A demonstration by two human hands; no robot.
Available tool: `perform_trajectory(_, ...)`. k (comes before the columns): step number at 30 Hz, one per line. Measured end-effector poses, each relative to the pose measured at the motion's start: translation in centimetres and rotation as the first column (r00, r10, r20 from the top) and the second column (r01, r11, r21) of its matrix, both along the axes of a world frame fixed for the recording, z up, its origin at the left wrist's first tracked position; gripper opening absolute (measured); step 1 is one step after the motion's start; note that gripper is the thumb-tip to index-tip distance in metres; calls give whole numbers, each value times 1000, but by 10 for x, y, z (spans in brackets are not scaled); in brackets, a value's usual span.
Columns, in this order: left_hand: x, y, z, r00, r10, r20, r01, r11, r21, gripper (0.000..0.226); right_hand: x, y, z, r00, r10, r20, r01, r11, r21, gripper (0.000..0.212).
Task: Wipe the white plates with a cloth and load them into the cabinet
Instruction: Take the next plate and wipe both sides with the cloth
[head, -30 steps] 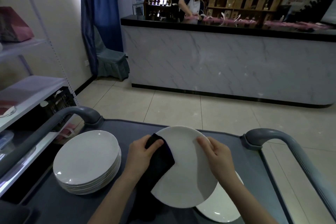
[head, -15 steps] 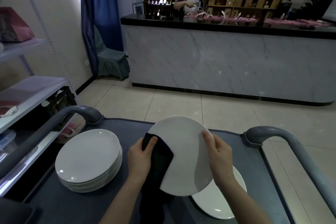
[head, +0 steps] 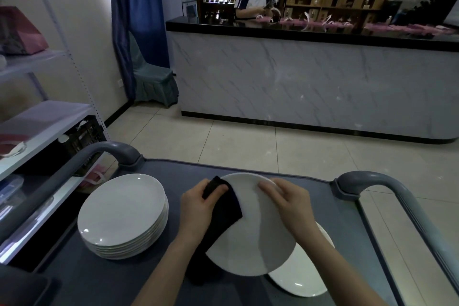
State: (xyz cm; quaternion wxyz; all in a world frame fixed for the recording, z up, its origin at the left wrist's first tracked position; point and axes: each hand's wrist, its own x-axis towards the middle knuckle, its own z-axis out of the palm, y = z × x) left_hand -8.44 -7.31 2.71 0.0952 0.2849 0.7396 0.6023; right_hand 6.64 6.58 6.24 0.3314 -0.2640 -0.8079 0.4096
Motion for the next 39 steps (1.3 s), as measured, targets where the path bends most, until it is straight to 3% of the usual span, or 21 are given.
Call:
perform_trajectory(2, 4, -6, -8, 990, 87, 111, -90, 996, 20, 25, 3, -6, -10, 987, -144, -70, 131, 979, -158, 33)
perform_trajectory(5, 3, -12, -11, 985, 102, 137, -104, 995, 6, 28, 10, -9, -16, 989, -140, -53, 125, 966, -225, 29)
perform_trajectory(10, -6, -3, 9, 973, -189, -134, 176, 979, -99, 34, 10, 1, -5, 986, 109, 127, -112, 994, 17, 30)
perform_trajectory(13, -4, 10, 21, 915, -364, -175, 328, 922, -206, 27, 1, -1, -1, 961, 188, 201, -213, 970, 116, 30)
perform_trajectory(16, -11, 10, 20, 970, -178, -165, 154, 977, -149, 31, 4, 0, 1, 998, 56, 31, -57, 998, 32, 32)
perform_trajectory(18, -12, 3, 11, 999, 12, -48, -15, 998, -69, 28, 6, -4, -3, 985, -129, -117, 112, 983, -146, 39)
perform_trajectory(20, -6, -2, 1, 989, 116, 91, -113, 993, -38, 28, 5, -7, -8, 961, -240, -137, 195, 940, -280, 38)
perform_trajectory(24, -3, -8, -6, 988, 114, 101, -113, 993, -17, 30, 11, 3, -6, 997, -80, 10, 80, 974, -212, 26)
perform_trajectory(28, -13, -1, 9, 993, -38, -114, 34, 999, -36, 33, 7, 13, 16, 971, 137, 196, -138, 990, -8, 4)
perform_trajectory(30, -12, 7, 17, 962, -179, -206, 158, 981, -115, 39, -4, 7, 20, 932, 207, 299, -240, 967, 80, 14)
perform_trajectory(32, -12, 11, 19, 951, -228, -210, 203, 970, -132, 37, -10, 5, 21, 946, 206, 251, -243, 962, 127, 28)
perform_trajectory(35, -11, 5, 10, 987, -104, -120, 98, 994, -51, 31, -6, 5, 15, 991, 115, 70, -121, 989, 85, 28)
perform_trajectory(37, -8, -2, 0, 1000, 18, 10, -19, 1000, 19, 25, -4, 3, 6, 998, -32, -56, 27, 996, -86, 28)
perform_trajectory(39, -2, -8, -9, 991, 92, 98, -95, 995, 29, 24, -3, -1, -4, 987, -145, -74, 123, 961, -247, 32)
